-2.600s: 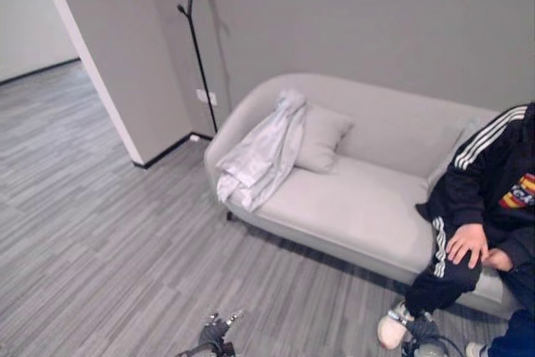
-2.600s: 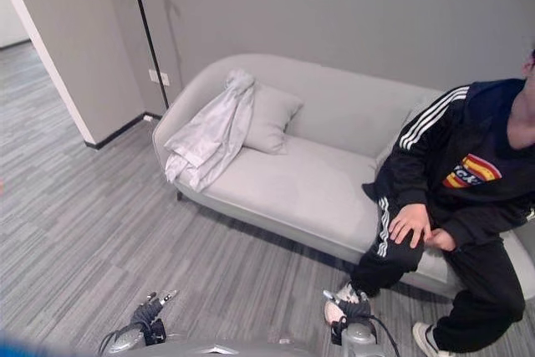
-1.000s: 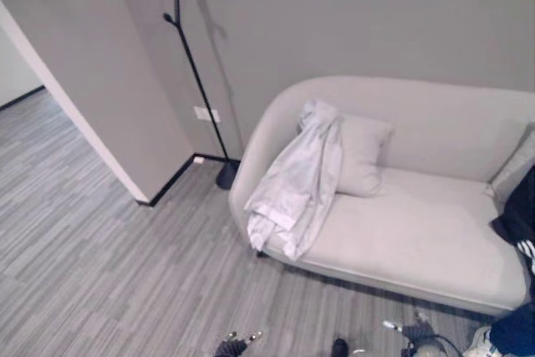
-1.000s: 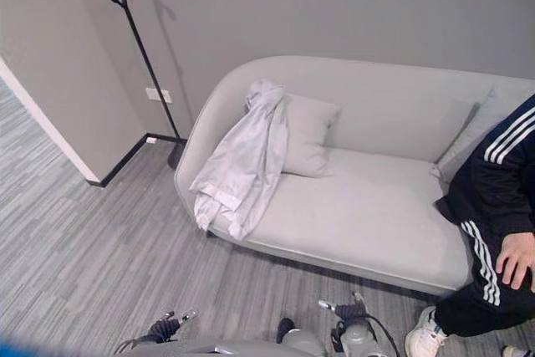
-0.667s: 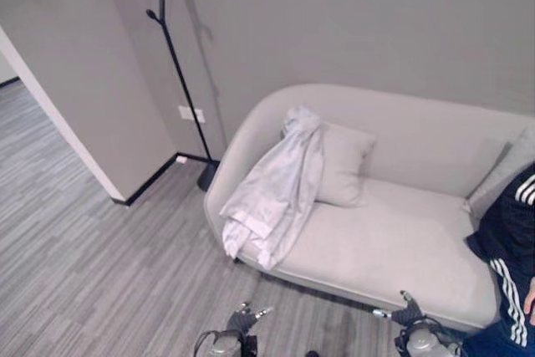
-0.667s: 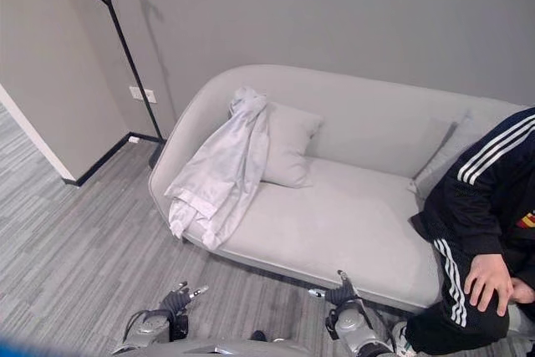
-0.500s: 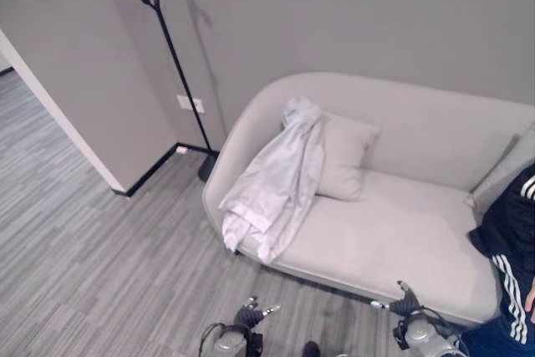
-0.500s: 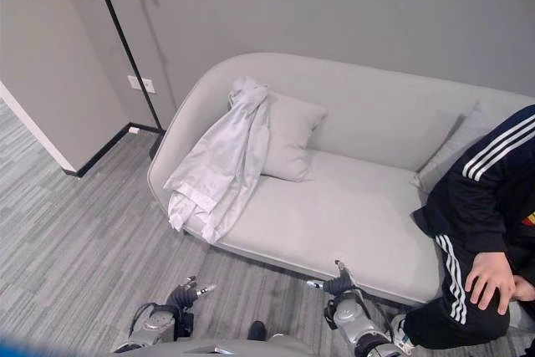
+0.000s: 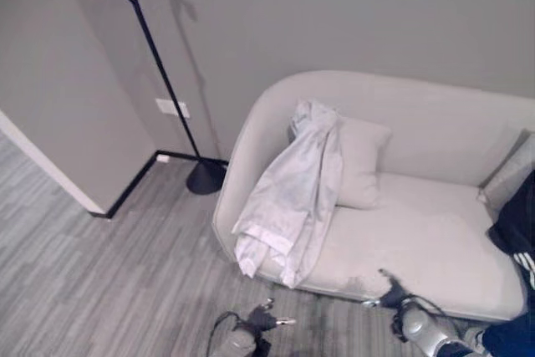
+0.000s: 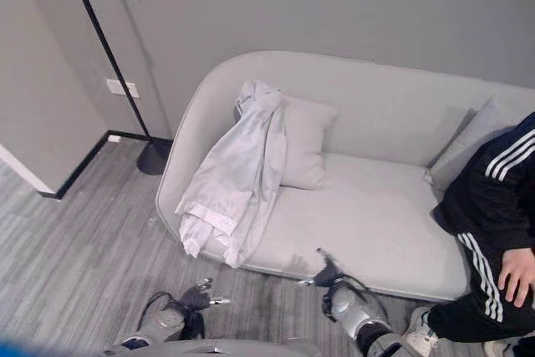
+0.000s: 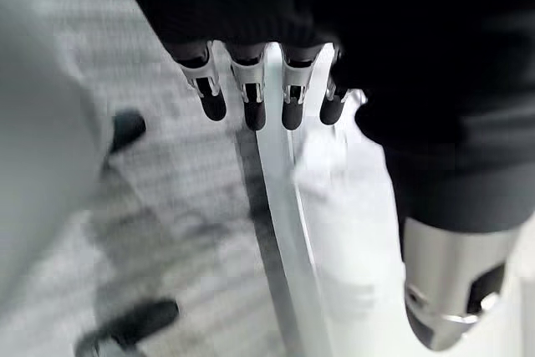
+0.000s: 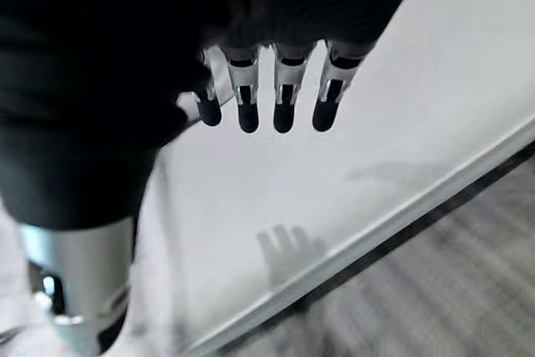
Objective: Hang the clothes on the sofa on the clothes rack.
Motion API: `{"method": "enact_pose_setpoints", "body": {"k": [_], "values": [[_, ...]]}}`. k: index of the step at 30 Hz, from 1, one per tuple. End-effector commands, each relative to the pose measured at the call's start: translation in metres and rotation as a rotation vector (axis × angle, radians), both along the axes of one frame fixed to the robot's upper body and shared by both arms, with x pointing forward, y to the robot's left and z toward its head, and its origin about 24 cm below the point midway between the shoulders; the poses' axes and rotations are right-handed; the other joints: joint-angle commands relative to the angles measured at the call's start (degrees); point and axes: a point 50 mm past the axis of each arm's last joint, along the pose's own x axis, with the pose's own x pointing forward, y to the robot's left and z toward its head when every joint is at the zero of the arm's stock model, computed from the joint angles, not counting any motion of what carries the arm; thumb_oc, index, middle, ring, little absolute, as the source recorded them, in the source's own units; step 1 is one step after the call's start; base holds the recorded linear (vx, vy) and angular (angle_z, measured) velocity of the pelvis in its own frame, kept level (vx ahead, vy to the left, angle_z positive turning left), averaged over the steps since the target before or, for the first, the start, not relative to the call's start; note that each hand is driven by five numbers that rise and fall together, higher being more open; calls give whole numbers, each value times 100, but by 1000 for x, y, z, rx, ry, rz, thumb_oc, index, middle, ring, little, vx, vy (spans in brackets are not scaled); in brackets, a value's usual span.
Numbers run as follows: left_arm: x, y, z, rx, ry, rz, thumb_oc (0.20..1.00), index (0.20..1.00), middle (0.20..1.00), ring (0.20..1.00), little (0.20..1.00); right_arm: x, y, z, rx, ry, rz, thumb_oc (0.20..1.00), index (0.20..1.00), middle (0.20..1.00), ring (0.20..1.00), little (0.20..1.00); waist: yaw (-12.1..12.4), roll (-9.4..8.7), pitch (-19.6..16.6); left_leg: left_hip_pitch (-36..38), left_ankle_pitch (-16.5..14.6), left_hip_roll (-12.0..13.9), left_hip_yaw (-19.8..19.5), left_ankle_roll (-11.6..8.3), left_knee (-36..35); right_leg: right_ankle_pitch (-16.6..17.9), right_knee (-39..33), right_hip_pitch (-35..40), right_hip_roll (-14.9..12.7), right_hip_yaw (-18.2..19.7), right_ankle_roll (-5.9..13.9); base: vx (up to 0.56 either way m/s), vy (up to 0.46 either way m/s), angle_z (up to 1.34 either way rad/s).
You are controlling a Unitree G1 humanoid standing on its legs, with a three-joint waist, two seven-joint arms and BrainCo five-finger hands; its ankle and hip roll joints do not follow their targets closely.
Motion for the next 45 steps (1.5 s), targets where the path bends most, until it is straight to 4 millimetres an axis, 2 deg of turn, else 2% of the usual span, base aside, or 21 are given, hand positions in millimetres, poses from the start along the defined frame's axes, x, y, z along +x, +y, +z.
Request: {"method": "enact_pose_setpoints", "body": {"k": [1, 2, 3, 4, 6, 7, 8, 9, 10, 11, 12, 13, 14, 15, 22, 30, 33, 38, 42, 44, 45], "values": [[11, -10, 6, 12, -56, -64, 1000, 1000, 1000, 1000, 1000, 55, 13, 40, -33, -214, 118, 1000, 1000, 1000, 1000, 1000, 109, 38, 219, -596, -378, 68, -174, 123, 507, 999, 1276, -265, -561, 168, 397, 102, 373, -23], [11, -10, 6, 12, -57, -64, 1000, 1000, 1000, 1000, 1000, 55, 13, 40, -34, -214, 118, 1000, 1000, 1000, 1000, 1000, 114, 41, 205, -609, -362, 71, -168, 126, 492, 1014, 1268, -287, -556, 175, 396, 120, 271, -22], [11, -2, 6, 35, -60, -34, 1000, 1000, 1000, 1000, 1000, 61, 22, 46, -20, -242, 130, 1000, 1000, 1000, 1000, 1000, 182, 104, 310, -371, -600, -48, -102, 248, 475, 1124, 1808, -427, -852, -236, 353, 119, 178, 6], [11, -2, 6, 35, -61, -33, 1000, 1000, 1000, 1000, 1000, 61, 22, 46, -19, -243, 131, 1000, 1000, 1000, 1000, 1000, 170, 84, 333, -347, -620, -74, -106, 255, 480, 1094, 1845, -412, -881, -237, 365, 184, 251, 33], [10, 1, 6, 25, -64, 17, 1000, 1000, 1000, 1000, 1000, 64, 27, 47, -5, -249, 108, 1000, 1000, 1000, 1000, 1000, 221, 117, 377, -115, -710, -143, -13, 330, 394, 1060, 2069, -614, -1024, -649, 361, 182, 152, 24], [10, 2, 6, 13, -67, 51, 1000, 1000, 1000, 1000, 1000, 67, 30, 48, 3, -253, 93, 1000, 1000, 1000, 1000, 1000, 224, 112, 424, 10, -737, -166, -28, 313, 284, 809, 1987, -740, -923, -742, 330, 162, 82, -15], [10, 2, 6, 13, -67, 52, 1000, 1000, 1000, 1000, 1000, 67, 30, 48, 3, -253, 93, 1000, 1000, 1000, 1000, 1000, 222, 111, 430, 20, -734, -160, -29, 306, 275, 797, 1989, -733, -917, -748, 321, 168, 7, -30], [10, 2, 7, -4, -71, 80, 1000, 1000, 1000, 1000, 1000, 75, 34, 53, 12, -271, 74, 1000, 1000, 1000, 1000, 1000, 228, 140, 557, 95, -754, -163, -94, 254, 192, 485, 1481, -981, -626, -851, 286, 39, -37, -30], [11, 1, 7, -8, -73, 85, 1000, 1000, 1000, 1000, 1000, 80, 34, 57, 13, -286, 58, 1000, 1000, 1000, 1000, 1000, 222, 130, 651, 22, -653, -189, -98, 256, 170, 579, 1037, -1142, -517, -909, 230, 84, -121, -33], [16, -2, 9, -8, -94, 83, 1000, 1000, 1000, 1000, 1000, 89, 30, 63, -14, -308, 32, 1000, 1000, 1000, 1000, 1000, 146, 110, 889, 54, -784, -227, -244, 159, 222, 755, 98, -1445, -239, -558, 330, 3, -110, -24], [16, -2, 9, -8, -94, 83, 1000, 1000, 1000, 1000, 1000, 89, 30, 63, -14, -308, 32, 1000, 1000, 1000, 1000, 1000, 146, 110, 891, 55, -784, -227, -244, 159, 222, 756, 97, -1443, -238, -558, 330, 133, -145, 8], [16, -4, 9, -16, -94, 73, 1000, 1000, 1000, 1000, 1000, 86, 26, 61, -5, -311, 0, 1000, 1000, 1000, 1000, 1000, 114, 23, 849, -29, -826, -297, -383, 115, 295, 717, -460, -1216, -106, -255, 396, 101, -108, 69], [17, -6, 11, -36, -113, 86, 1000, 1000, 1000, 1000, 1000, 88, 26, 63, -3, -328, -21, 1000, 1000, 1000, 1000, 1000, 178, 1, 899, -226, -799, -319, -442, 84, 404, 824, -598, -1169, -9, -270, 308, 98, -107, 93], [17, -6, 11, -35, -113, 86, 1000, 1000, 1000, 1000, 1000, 88, 26, 63, -3, -329, -21, 1000, 1000, 1000, 1000, 1000, 167, -7, 881, -251, -780, -329, -449, 86, 396, 836, -607, -1188, -19, -277, 309, -13, -147, 98], [32, -8, 28, -132, -243, 118, 1000, 1000, 1000, 1000, 1000, 110, 9, 84, -213, -460, 72, 1000, 1000, 1000, 1000, 1000, 438, 269, 975, -969, -424, -141, -994, -161, 293, 798, -666, -1410, 112, -846, 208, 10, -82, 58], [42, -9, 36, -132, -293, 95, 1000, 1000, 1000, 1000, 1000, 128, 9, 104, -342, -564, 101, 1000, 1000, 1000, 1000, 1000, 626, 389, 1182, -1277, -267, -132, -1204, -214, 219, 679, -457, -1674, 93, -1047, 184, 25, -20, 21], [52, -22, 45, -129, -350, 13, 1000, 1000, 1000, 1000, 1000, 145, -5, 129, -456, -703, -10, 1000, 1000, 1000, 1000, 1000, 822, 615, 1316, -1424, -226, -122, -1386, -275, 10, 512, -344, -1866, 87, -1173, 244, 95, -23, 12], [63, -31, 53, -120, -393, -29, 1000, 1000, 1000, 1000, 1000, 153, -11, 148, -520, -814, -79, 1000, 1000, 1000, 1000, 1000, 913, 801, 1395, -1616, -77, -202, -1517, -284, -174, 436, -153, -2142, 0, -1296, 256, 5, 2, 26], [71, -37, 59, -115, -426, -50, 1000, 1000, 1000, 1000, 1000, 156, -8, 151, -541, -834, -85, 1000, 1000, 1000, 1000, 1000, 978, 949, 1464, -1767, -7, -276, -1571, -290, -240, 400, 3, -2352, -81, -1344, 274, -12, 9, 20], [80, -53, 72, -159, -490, -107, 1000, 1000, 1000, 1000, 1000, 150, -14, 135, -636, -708, 1, 1000, 1000, 1000, 1000, 1000, 1104, 1315, 1644, -2078, 115, -410, -1635, -293, -292, 347, 301, -2787, -255, -1363, 314, -49, 24, 18], [80, -53, 72, -159, -490, -107, 1000, 1000, 1000, 1000, 1000, 150, -14, 135, -636, -708, 1, 1000, 1000, 1000, 1000, 1000, 1102, 1314, 1638, -2088, 117, -413, -1637, -293, -292, 343, 310, -2799, -259, -1363, 314, -32, 20, 11]]}}
